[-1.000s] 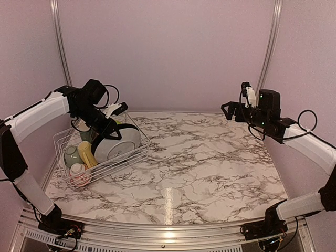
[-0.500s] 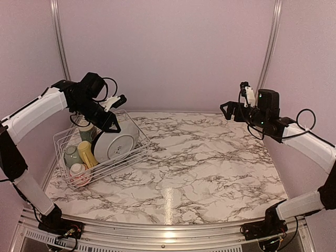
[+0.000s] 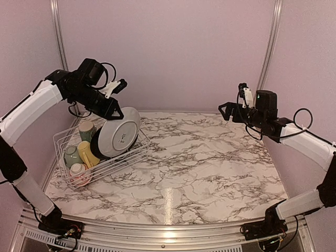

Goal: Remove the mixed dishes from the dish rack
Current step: Pass from the left arm to the right

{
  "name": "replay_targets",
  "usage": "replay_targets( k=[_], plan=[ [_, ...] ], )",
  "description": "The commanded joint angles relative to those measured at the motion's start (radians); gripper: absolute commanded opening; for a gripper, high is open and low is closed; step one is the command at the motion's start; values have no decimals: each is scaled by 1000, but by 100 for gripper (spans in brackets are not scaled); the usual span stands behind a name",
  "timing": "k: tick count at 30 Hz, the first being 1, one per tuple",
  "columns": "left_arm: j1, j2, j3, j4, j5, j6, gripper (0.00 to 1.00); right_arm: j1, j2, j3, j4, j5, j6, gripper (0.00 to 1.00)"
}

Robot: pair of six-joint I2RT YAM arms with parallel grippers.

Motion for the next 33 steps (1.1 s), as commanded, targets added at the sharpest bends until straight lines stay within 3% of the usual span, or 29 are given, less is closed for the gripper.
replay_targets(
  k=[1,6,13,20,26,33],
  plan=[
    [6,-19,26,47,-129,-31,0,12,16,-1,20,-15,15,97],
    [5,-16,31,48,-176,-103,0,20,22,-1,21,-14,23,97],
    [2,3,126,25,-241,-341,0,53,42,10,21,-8,38,96],
    [1,4,138,27,-296,-383,0,82,55,9,60,-2,51,96],
    [0,-7,136,107,-161,-454,0,91,51,5,61,1,57,95],
    [0,-34,130,171,-100,-507,0,98,48,0,62,2,59,95]
  ],
)
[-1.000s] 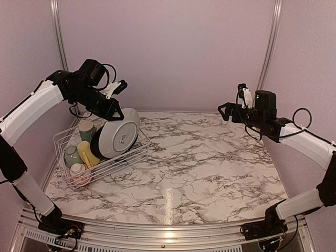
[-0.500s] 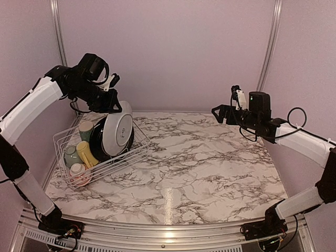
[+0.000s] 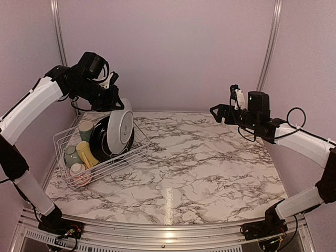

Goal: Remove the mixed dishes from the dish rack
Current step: Pass from the left arm to the right

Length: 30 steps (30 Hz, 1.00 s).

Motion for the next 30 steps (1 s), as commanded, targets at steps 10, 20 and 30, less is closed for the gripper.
replay_targets(
  k=[10,20,30],
  plan=[
    [16,-87,1,189,15,-76,0,47,27,8,34,18,8,96],
    [16,-132,-128,387,121,-225,0,93,61,30,33,38,7,95],
    [16,-156,-197,521,139,-319,0,117,85,43,29,60,-4,95]
  ],
)
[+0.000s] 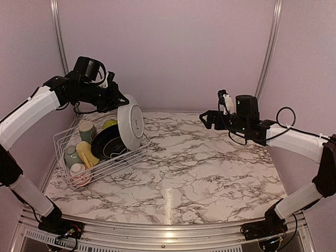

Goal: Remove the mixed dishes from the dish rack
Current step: Pass from the left arm to the right

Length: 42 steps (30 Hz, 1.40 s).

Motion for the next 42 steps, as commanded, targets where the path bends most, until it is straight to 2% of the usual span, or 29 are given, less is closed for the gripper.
replay_targets(
  k=[1,10,17,21,27,34,42],
  plan=[
    [4,-71,-5,221,41,-66,0,22,16,43,11,31,-8,96],
    [-10,-57,-104,490,44,-284,0,164,60,115,-26,191,-107,97],
    [-51,8,-140,711,-38,-463,0,342,62,141,-39,381,-333,99],
    [-82,66,-125,764,-92,-538,0,424,82,160,-14,484,-442,98],
    [-118,152,-49,750,-173,-582,0,466,125,171,35,562,-509,96],
    [-152,223,0,714,-218,-668,0,466,177,144,100,534,-599,93],
    [-171,295,82,624,-285,-678,0,467,165,79,168,543,-569,91]
  ],
)
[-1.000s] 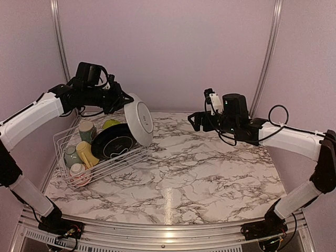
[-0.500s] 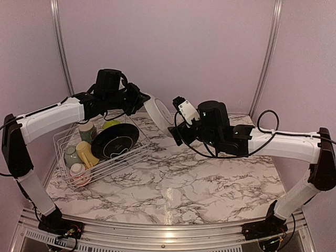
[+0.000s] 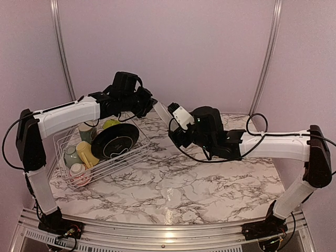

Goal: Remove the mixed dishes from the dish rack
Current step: Pass from the left arm to the right

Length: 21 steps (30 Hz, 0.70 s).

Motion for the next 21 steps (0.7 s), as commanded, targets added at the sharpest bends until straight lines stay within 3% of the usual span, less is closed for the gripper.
replay_targets(
  k=[1,10,13,21],
  plan=[
    [-14,-5,95,102,-31,-50,0,4,-9,-33,63,14,-8,91],
    [-36,5,136,13,-37,-85,0,0,95,-25,223,151,-75,84],
    [-38,-6,116,-14,-51,-115,0,0,126,-7,246,141,-108,71],
    [-51,-3,113,-49,-67,-157,0,-2,203,9,335,187,-129,59]
  ],
)
